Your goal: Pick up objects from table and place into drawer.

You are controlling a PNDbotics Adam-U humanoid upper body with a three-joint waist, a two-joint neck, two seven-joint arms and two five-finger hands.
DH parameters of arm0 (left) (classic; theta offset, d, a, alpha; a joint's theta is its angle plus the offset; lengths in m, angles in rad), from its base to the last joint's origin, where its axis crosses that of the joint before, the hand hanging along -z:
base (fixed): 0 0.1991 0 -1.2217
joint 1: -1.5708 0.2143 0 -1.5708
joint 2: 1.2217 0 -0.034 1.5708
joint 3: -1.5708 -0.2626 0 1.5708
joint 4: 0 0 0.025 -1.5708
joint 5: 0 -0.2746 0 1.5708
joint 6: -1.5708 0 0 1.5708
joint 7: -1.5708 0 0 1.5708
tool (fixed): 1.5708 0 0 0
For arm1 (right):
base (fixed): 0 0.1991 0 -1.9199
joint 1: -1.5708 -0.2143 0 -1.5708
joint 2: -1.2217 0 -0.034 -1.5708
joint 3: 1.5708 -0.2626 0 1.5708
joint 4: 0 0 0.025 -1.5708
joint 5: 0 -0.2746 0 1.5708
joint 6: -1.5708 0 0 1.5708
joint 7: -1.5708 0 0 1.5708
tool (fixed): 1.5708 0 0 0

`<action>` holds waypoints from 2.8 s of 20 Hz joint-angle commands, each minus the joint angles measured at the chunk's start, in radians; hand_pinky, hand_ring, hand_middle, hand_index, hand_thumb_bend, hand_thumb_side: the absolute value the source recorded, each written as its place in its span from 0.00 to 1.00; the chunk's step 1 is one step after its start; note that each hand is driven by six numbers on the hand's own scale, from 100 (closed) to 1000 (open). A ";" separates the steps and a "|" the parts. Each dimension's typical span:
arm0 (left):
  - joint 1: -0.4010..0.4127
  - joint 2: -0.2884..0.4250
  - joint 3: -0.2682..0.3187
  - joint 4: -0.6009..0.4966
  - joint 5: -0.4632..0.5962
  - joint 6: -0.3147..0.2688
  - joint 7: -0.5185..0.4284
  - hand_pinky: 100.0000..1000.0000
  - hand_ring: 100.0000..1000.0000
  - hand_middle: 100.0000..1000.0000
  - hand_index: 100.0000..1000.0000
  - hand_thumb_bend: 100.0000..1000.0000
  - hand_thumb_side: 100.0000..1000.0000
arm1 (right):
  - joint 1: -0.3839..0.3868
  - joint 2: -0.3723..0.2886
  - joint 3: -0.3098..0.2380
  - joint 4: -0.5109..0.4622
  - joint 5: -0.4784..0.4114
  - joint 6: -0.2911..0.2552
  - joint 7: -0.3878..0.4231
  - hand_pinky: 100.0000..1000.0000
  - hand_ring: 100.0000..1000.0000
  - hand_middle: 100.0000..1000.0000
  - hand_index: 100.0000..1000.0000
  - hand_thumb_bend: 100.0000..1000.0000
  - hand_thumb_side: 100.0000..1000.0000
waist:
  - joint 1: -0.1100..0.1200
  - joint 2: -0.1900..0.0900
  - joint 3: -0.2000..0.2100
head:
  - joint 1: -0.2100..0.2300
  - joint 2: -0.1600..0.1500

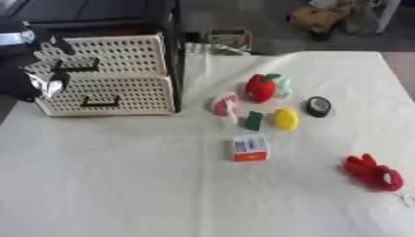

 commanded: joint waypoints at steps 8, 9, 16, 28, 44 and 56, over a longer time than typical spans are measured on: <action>-0.043 -0.002 -0.035 0.075 -0.053 0.051 0.011 0.00 0.00 0.00 0.91 0.01 0.34 | -0.019 -0.025 -0.003 -0.016 0.004 0.002 0.001 0.81 0.58 0.60 0.81 0.00 0.82 | -0.001 -0.012 -0.004 | 0.002 -0.019; -0.046 -0.005 -0.038 0.083 -0.061 0.054 0.019 0.00 0.00 0.00 0.91 0.01 0.34 | -0.020 -0.025 -0.003 -0.016 0.004 0.001 0.001 0.81 0.58 0.60 0.81 0.00 0.82 | -0.002 -0.012 -0.005 | 0.002 -0.020; -0.068 -0.023 -0.055 0.121 -0.109 0.070 0.054 0.00 0.00 0.00 0.89 0.01 0.34 | -0.020 -0.023 -0.003 -0.016 0.005 0.001 0.004 0.81 0.58 0.59 0.80 0.00 0.82 | -0.002 -0.004 -0.007 | 0.003 -0.027; -0.084 -0.053 -0.072 0.171 -0.132 0.060 0.056 0.00 0.00 0.00 0.88 0.01 0.34 | -0.022 -0.018 -0.003 -0.016 0.009 -0.002 0.004 0.81 0.58 0.59 0.80 0.00 0.82 | -0.006 0.018 -0.016 | 0.008 -0.049; -0.079 -0.059 -0.082 0.201 -0.182 0.026 0.028 0.00 0.00 0.00 0.81 0.01 0.34 | -0.018 -0.009 -0.006 -0.016 0.010 0.001 0.005 0.81 0.57 0.59 0.80 0.00 0.82 | -0.009 0.028 -0.017 | 0.011 -0.055; -0.034 -0.017 -0.072 0.131 -0.176 0.024 0.039 0.00 0.00 0.00 0.82 0.01 0.34 | -0.015 -0.007 -0.006 -0.016 0.007 0.002 0.006 0.81 0.58 0.59 0.80 0.00 0.82 | -0.012 0.017 -0.007 | 0.012 -0.048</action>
